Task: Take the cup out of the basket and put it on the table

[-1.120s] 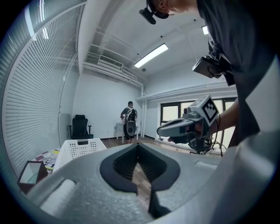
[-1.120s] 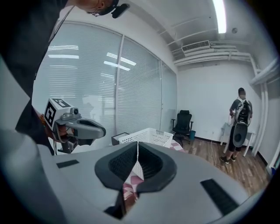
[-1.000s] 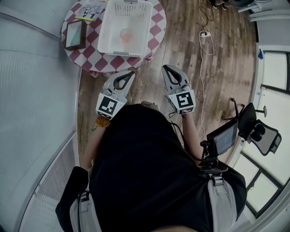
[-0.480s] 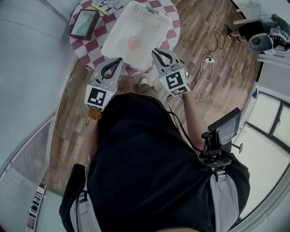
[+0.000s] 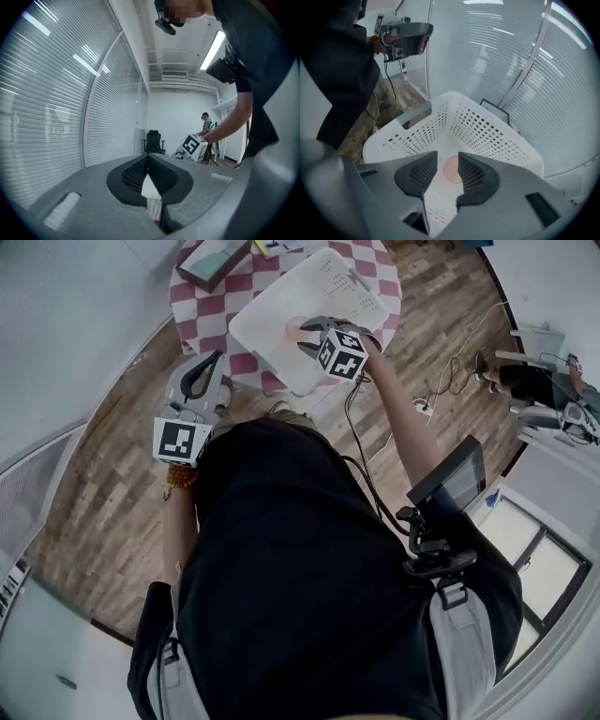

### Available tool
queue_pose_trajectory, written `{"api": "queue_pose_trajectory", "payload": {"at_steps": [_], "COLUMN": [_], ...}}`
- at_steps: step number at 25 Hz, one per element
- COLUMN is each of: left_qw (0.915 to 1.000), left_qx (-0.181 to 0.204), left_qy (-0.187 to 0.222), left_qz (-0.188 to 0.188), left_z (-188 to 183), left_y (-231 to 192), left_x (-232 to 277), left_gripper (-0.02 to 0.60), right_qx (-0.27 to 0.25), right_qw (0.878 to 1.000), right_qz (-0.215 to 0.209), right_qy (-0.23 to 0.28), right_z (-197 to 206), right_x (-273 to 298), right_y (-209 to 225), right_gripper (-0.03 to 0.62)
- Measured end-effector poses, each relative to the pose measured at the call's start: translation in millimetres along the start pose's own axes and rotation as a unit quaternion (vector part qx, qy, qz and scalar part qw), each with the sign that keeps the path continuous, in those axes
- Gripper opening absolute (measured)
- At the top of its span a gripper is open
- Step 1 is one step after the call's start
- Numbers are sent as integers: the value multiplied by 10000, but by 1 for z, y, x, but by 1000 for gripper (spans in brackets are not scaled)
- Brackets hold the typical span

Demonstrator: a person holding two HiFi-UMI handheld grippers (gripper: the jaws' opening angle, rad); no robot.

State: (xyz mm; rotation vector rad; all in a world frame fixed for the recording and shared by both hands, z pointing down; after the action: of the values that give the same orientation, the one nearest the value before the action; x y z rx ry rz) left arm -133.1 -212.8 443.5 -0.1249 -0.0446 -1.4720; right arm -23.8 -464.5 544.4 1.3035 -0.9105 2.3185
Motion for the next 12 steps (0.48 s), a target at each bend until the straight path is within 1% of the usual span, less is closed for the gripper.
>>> {"api": "queue_pose_trajectory", "payload": {"at_steps": [3, 6, 7, 10, 12], "left_qw": [9992, 9977, 9971, 9958, 9951], "left_qx": [6, 0, 3, 14, 21], "left_qy": [-40, -66, -73, -82, -94], "left_qz": [-388, -681, -754, -908, -982], "left_z": [-3, -6, -8, -13, -18], "left_y": [2, 3, 3, 3, 5], "left_x": [-24, -42, -47, -57, -63], "left_gripper": [6, 6, 5, 6, 6], "right_qx": [120, 69, -5, -241, -291], "right_qw": [9987, 9916, 9895, 9899, 9877], "right_qz": [-422, -978, -1051, -900, -977], "right_qy": [-257, -846, -991, -1066, -1184], "right_z": [10, 19, 19, 8, 3], "right_x": [24, 45, 50, 56, 58], "right_y": [-6, -11, -10, 1, 5], "right_gripper": [144, 163, 166, 166, 166]}}
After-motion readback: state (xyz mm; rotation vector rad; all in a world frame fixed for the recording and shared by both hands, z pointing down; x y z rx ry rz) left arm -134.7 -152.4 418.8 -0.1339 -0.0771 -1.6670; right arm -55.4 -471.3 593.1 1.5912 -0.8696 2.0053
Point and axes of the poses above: the fingertips, and each gripper's own axes: x forward along the fingers, y to its right, z out of its underside, the point moved 9 cm from there along -x, backward along the fingers, and after that the axes turned 12 degrees about z, right-handed, at the moved point
